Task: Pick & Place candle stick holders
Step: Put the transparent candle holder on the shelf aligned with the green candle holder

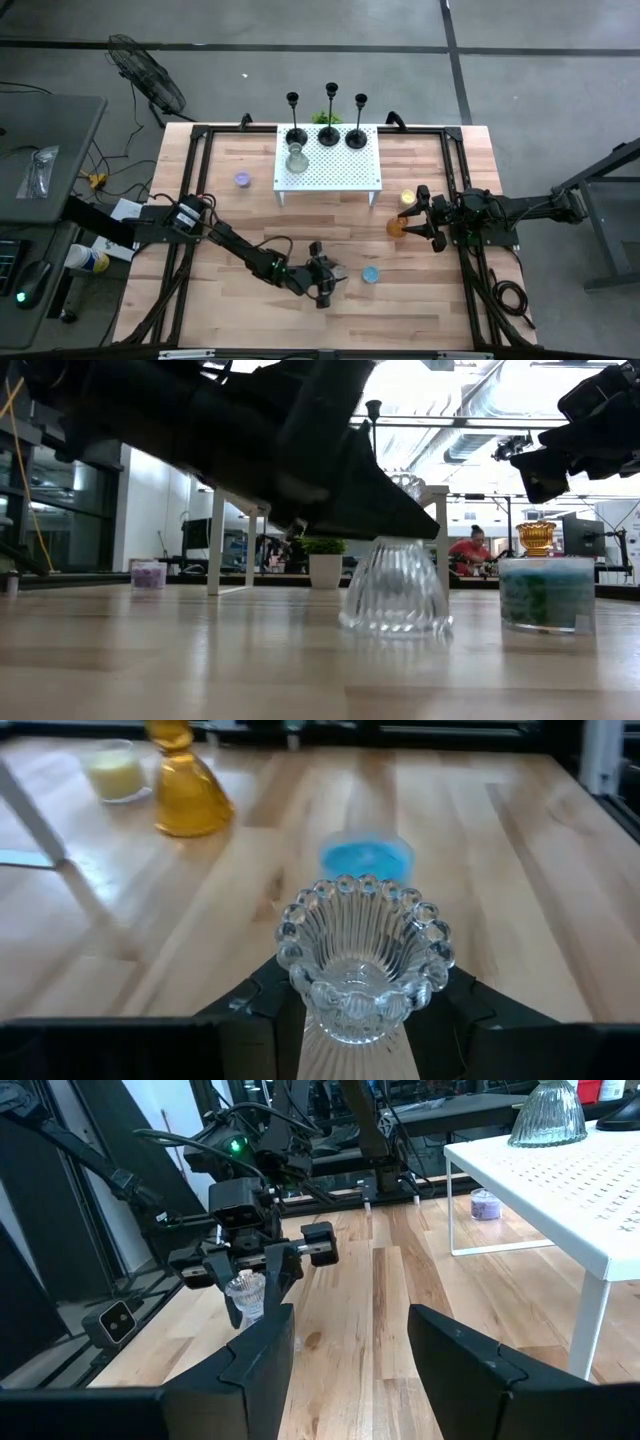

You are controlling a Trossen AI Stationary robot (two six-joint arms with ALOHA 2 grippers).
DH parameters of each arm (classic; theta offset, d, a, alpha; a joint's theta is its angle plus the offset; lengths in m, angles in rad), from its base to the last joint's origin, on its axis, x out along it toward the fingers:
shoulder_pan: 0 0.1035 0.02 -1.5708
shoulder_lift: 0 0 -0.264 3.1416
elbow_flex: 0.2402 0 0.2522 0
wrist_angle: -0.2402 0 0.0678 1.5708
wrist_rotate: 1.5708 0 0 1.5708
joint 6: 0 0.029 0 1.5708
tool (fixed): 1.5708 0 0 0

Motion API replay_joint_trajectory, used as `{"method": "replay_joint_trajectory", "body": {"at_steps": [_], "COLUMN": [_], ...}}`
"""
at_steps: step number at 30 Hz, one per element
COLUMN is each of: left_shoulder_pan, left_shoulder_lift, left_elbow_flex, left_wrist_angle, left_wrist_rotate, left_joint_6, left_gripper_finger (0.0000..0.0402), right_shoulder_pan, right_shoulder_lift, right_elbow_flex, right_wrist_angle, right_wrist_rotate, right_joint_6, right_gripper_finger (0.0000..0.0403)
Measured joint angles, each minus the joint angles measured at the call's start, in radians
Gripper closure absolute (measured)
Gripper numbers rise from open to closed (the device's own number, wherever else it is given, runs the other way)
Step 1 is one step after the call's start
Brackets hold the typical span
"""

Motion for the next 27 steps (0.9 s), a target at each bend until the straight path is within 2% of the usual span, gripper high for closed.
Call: {"method": "replay_joint_trajectory", "body": {"at_steps": [9, 16, 22, 27], "left_shoulder_pan": [0.0, 0.0, 0.002, 0.028], "left_shoulder_lift": [0.0, 0.0, 0.0, 0.0], "left_elbow_flex": [0.125, 0.257, 0.376, 0.453], "left_wrist_angle": [0.004, -0.026, -0.094, -0.167], "left_wrist_rotate": [-0.18, -0.355, -0.573, -0.765], "left_joint_6": [0.012, 0.145, 0.287, 0.312], "left_gripper_finger": [0.0276, 0.0276, 0.0276, 0.0276], "right_shoulder_pan": [0.0, 0.0, 0.0, 0.0], "right_shoulder_lift": [0.0, 0.0, 0.0, 0.0], "right_elbow_flex": [0.0, 0.0, 0.0, 0.0], "right_wrist_angle": [0.0, 0.0, 0.0, 0.0], "right_wrist_rotate": [0.0, 0.0, 0.0, 0.0], "right_joint_6": [0.0, 0.0, 0.0, 0.0], "right_gripper_finger": [0.0212, 0.0212, 0.0212, 0.0212]}}
